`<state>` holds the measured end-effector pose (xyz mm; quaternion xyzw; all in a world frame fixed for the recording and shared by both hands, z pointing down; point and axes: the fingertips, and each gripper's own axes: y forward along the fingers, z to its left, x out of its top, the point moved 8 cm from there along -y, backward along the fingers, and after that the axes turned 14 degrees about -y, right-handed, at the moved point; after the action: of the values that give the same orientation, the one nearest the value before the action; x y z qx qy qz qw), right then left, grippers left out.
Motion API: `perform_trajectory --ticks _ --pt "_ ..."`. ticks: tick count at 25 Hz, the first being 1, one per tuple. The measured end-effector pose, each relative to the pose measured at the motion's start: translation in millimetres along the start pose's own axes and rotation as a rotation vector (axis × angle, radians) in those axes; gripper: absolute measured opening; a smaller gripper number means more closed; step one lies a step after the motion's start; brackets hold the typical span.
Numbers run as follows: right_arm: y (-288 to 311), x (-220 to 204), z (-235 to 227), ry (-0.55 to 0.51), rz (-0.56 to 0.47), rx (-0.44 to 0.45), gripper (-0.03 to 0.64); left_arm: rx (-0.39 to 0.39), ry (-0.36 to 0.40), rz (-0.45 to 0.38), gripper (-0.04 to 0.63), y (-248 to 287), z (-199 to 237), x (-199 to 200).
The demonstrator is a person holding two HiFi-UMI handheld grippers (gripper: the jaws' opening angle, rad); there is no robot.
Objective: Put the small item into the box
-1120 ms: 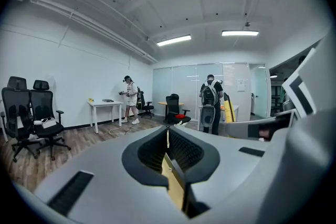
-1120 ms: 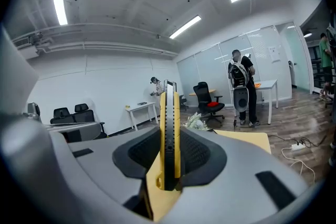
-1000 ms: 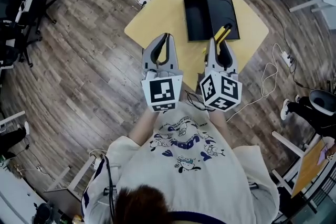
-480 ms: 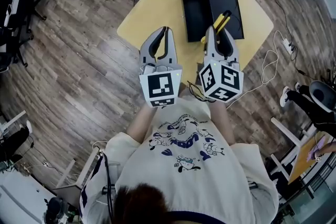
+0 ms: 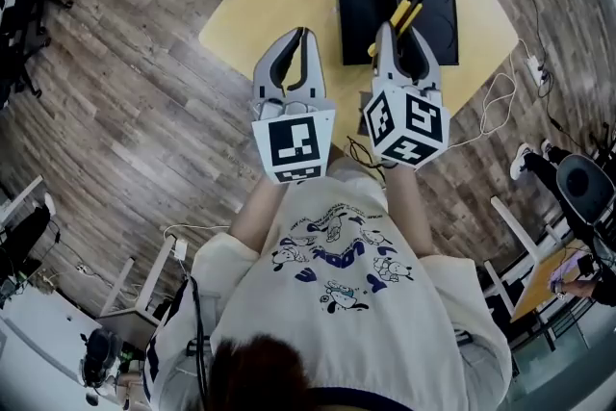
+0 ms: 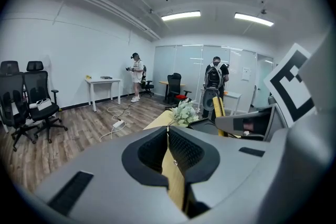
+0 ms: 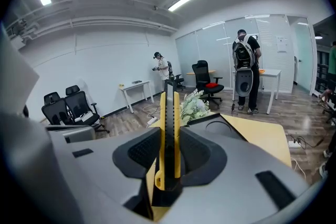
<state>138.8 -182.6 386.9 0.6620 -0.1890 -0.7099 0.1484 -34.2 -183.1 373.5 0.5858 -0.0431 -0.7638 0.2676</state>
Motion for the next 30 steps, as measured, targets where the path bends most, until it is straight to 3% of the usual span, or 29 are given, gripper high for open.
perform_trajectory --ticks 15,30 --pt "70.0 -44.7 -8.3 -0.027 0.252 0.086 0.129 0.090 -0.035 0.095 0.021 47.2 3.8 -38.9" --pt "116.2 -76.6 -0.5 -0.098 0.576 0.145 0.129 0.114 -0.069 0.165 0.021 67.8 11.7 -64.0"
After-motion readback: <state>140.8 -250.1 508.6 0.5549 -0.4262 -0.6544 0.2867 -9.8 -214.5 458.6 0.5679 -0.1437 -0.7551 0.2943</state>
